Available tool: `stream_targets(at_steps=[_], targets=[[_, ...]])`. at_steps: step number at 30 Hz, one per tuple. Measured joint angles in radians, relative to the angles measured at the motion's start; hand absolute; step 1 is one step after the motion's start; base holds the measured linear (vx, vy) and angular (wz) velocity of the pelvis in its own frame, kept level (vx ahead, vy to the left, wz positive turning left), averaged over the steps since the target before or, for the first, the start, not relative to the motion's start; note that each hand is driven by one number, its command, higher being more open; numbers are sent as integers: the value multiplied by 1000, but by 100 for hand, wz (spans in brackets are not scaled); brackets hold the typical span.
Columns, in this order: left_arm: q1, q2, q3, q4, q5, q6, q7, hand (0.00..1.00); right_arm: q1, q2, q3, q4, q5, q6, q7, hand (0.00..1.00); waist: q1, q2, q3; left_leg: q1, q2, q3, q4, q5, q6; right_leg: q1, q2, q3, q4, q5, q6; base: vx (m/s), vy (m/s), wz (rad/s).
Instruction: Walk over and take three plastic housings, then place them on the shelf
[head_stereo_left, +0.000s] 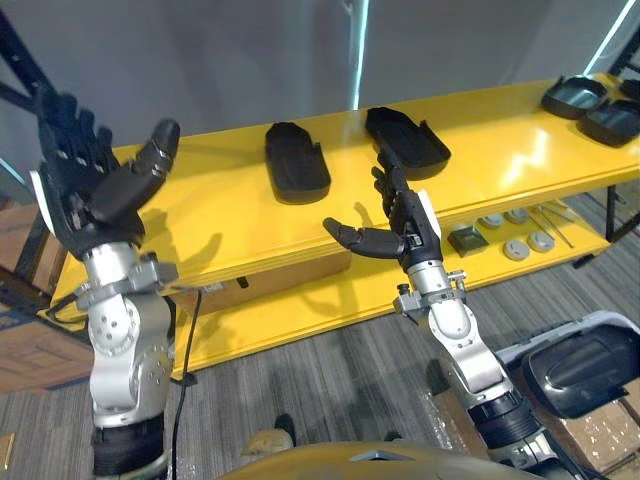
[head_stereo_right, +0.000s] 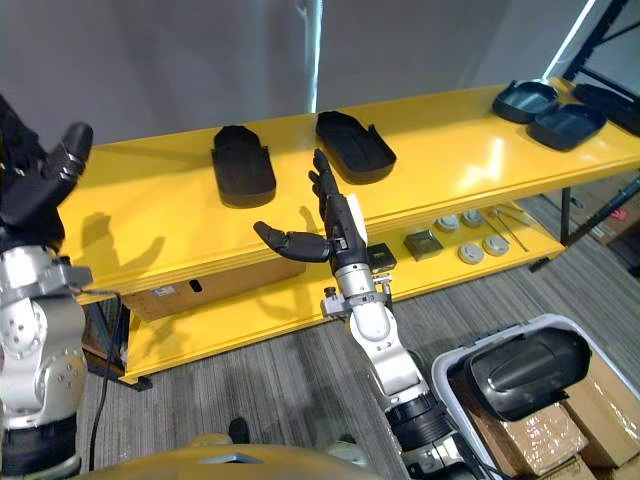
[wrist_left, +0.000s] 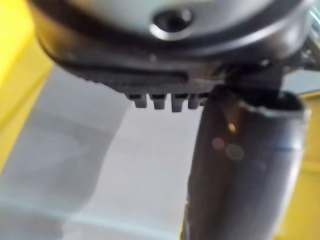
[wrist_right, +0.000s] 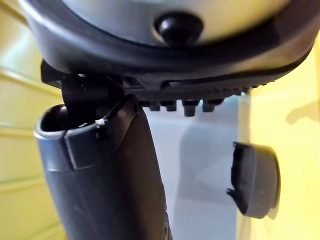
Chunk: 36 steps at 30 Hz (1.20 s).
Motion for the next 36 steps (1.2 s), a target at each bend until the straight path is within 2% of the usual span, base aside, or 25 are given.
stream_targets(at_steps=[2, 5, 9, 15, 19, 22, 25, 31, 34, 36], targets=[[35, -24, -8, -15, 0, 0, -30, 100, -7, 0, -20, 13, -37, 30, -28, 100, 16, 0, 0, 12, -4, -1, -30, 17, -2, 1, -2, -7, 1, -2, 3, -60, 25, 11], [77, -27, -10, -52, -5, -7, -92, 100, -16, 0, -75, 30, -41, 73, -73, 100, 18, -5, -1, 12, -6, -6, -37, 27, 1, 1, -10, -19, 3, -2, 4, -32, 21, 9], [79, -27, -15, -61, -31, -11, -197, 100, -54, -28, -219, 48, -57, 137, -120, 100, 15, -8, -1, 11, -10, -1, -38, 30, 5, 0, -17, -20, 4, 0, 7, -10, 34, -3], [79, -27, -84, -59, -84, -21, -307, 100, -141, -159, -401, 153, -23, 143, -94, 100, 0, -15, -1, 3, -6, 4, -38, 30, 5, -13, -15, -15, 4, 11, 16, 9, 2, -2], [64, -25, -143, -45, -96, -21, -351, 100, -263, -258, -434, 311, 11, 143, -34, 100, -15, -17, 9, -27, -6, 4, -37, 33, 6, -45, -14, -5, 17, 23, 28, 15, 8, -4], [-17, -20, -171, -18, -115, -22, -365, 100, -442, -345, -436, 487, 58, 143, -3, 100, -13, -23, 88, -93, 0, -5, -1, 36, 7, -101, -15, -6, 42, 30, 25, -71, 10, 8], [-95, -13, -173, 20, -123, -27, -365, 100, -599, -399, -428, 585, 95, 141, 8, 100, -8, -10, 179, -143, -1, -17, 7, 54, 15, -142, -16, -14, 44, 45, 23, -107, 11, 16], [-188, 63, -236, 113, -162, -91, -364, 100, -819, -455, -355, 767, 135, 141, 4, 100, 15, 9, 283, -227, 1, -36, 16, 83, 30, -214, -13, -20, 49, 64, 17, -17, -3, 11], [-229, 86, -248, 151, -172, -116, -365, 100, -899, -461, -329, 808, 143, 143, 5, 100, 17, 14, 312, -256, -1, -45, 27, 82, 31, -233, -14, -24, 50, 66, 16, 18, -3, 11], [-276, 89, -264, 194, -189, -128, -383, 100, -956, -494, -291, 837, 144, 148, 7, 100, 28, 28, 329, -276, -3, -52, 38, 80, 34, -244, -16, -25, 51, 69, 15, 22, -1, 10]])
